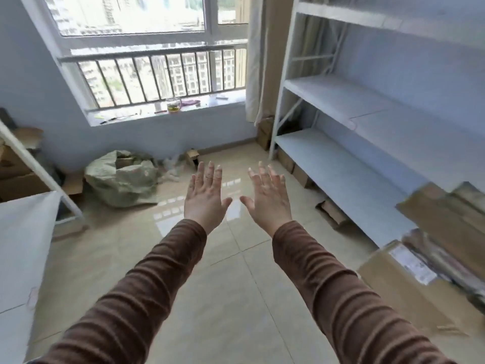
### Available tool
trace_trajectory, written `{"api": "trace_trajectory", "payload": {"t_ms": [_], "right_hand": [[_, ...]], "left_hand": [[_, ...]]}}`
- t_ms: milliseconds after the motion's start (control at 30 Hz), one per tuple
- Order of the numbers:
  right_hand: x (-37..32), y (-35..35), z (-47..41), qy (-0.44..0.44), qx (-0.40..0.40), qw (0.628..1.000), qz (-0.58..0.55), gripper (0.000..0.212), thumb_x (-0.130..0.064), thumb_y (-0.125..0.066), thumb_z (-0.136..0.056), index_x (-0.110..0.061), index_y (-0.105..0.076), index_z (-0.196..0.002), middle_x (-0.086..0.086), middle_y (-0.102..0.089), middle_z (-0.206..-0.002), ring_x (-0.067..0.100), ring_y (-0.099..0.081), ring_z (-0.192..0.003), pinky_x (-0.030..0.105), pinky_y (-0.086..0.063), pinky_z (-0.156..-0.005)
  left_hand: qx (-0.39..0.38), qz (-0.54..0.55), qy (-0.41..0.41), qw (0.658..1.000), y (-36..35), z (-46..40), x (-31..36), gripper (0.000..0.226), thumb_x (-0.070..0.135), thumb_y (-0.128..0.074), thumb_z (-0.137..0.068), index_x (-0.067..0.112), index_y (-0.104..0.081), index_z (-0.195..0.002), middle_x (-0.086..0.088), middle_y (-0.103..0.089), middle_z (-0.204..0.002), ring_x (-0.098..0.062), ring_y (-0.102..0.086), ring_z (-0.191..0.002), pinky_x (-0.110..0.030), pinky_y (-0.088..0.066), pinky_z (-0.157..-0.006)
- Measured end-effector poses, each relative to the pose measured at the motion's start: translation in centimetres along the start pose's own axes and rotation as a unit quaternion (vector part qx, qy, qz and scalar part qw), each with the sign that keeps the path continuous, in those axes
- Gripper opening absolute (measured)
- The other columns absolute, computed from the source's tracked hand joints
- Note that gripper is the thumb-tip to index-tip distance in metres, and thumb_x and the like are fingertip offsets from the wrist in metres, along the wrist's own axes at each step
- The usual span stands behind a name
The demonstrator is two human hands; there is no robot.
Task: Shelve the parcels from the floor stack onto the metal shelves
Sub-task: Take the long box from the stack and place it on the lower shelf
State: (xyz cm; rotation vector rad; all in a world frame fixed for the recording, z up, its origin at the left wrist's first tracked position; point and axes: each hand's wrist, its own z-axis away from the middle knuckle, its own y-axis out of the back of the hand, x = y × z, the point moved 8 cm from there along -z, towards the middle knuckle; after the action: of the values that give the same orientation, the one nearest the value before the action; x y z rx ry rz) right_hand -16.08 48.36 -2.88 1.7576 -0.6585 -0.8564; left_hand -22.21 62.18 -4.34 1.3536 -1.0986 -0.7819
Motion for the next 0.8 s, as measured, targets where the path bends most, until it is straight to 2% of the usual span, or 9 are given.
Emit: {"api": "trace_trajectory", "payload": {"t_ms": [167, 367, 567, 800], "right_hand": [[15.2, 3.9, 4.0, -0.085, 0.005, 0.996, 0.027, 0.074, -0.050, -0.053, -0.099, -0.023, -0.021, -0.160, 0.006, -0.010, -0.170, 0.027, -0.003, -0.157, 0.050, -0.002, -0.126], [29.8, 7.9, 8.7, -0.171, 0.002, 0.984, 0.053, 0.074, -0.052, -0.048, -0.101, -0.021, -0.017, -0.161, 0.007, -0.006, -0.171, 0.028, 0.001, -0.157, 0.053, -0.005, -0.126], [39.8, 9.7, 12.1, -0.260, -0.001, 0.964, 0.054, 0.076, -0.052, -0.045, -0.102, -0.017, -0.013, -0.162, 0.007, -0.001, -0.171, 0.028, 0.004, -0.157, 0.050, -0.003, -0.126], [48.9, 11.0, 15.4, -0.359, 0.015, 0.932, 0.050, 0.076, -0.054, -0.043, -0.103, -0.019, -0.012, -0.162, 0.005, 0.000, -0.171, 0.026, 0.004, -0.157, 0.050, -0.002, -0.127]], "left_hand": [[-0.020, 0.022, -0.088, 0.996, -3.8, -2.4, 16.3, 0.084, 0.051, -0.040, -0.104, 0.018, 0.010, -0.162, -0.002, 0.022, -0.169, -0.022, 0.027, -0.153, -0.039, 0.012, -0.125], [-0.038, 0.058, -0.178, 0.982, -7.4, -4.1, 32.0, 0.085, 0.049, -0.043, -0.103, 0.017, 0.008, -0.163, -0.003, 0.018, -0.169, -0.021, 0.024, -0.154, -0.039, 0.009, -0.127], [-0.069, 0.078, -0.259, 0.960, -10.5, -5.6, 43.1, 0.085, 0.052, -0.041, -0.103, 0.018, 0.008, -0.163, -0.002, 0.016, -0.170, -0.020, 0.021, -0.155, -0.039, 0.006, -0.127], [-0.111, 0.083, -0.326, 0.935, -14.2, -8.1, 52.6, 0.085, 0.054, -0.039, -0.104, 0.017, 0.010, -0.162, -0.003, 0.017, -0.169, -0.020, 0.020, -0.155, -0.037, 0.008, -0.126]]}}
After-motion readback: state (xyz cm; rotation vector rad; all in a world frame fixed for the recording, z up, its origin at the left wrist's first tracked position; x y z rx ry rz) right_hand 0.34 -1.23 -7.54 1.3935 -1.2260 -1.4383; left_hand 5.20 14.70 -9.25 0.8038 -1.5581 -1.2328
